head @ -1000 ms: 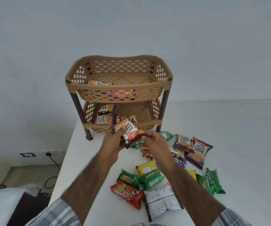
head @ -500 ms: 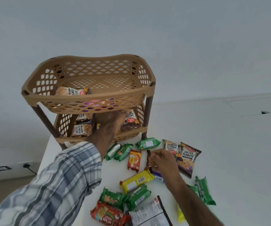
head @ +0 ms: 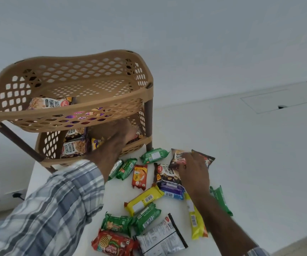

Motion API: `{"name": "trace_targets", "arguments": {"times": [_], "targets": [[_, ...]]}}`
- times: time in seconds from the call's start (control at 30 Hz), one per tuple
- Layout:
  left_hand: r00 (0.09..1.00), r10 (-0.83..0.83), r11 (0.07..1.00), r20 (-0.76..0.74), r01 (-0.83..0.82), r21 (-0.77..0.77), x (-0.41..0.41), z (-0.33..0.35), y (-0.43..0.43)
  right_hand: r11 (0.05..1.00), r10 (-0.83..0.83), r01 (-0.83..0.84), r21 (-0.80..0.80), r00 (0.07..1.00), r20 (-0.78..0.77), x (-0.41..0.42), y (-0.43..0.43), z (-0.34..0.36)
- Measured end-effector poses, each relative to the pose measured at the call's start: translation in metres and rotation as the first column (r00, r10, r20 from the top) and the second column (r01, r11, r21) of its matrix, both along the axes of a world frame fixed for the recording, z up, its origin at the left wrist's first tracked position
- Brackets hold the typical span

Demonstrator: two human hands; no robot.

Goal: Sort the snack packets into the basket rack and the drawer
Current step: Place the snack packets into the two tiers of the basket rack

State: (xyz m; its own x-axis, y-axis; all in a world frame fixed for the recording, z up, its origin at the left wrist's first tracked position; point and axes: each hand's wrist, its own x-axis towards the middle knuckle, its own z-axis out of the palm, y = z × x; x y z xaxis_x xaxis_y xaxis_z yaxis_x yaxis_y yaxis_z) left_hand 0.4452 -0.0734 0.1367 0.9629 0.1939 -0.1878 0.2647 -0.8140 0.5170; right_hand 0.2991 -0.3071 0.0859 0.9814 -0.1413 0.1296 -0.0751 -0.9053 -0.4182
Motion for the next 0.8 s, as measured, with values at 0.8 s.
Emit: {"name": "trace_targets", "arguments": {"times": [0.8], "targets": [[0.958,-0.127,0.214,-0.258,-0.228,-0.95,-0.179,0.09,-0.023,0.852,0.499,-0.477,-0.216,0.616,0.61,-0.044,0.05,0.096]]}}
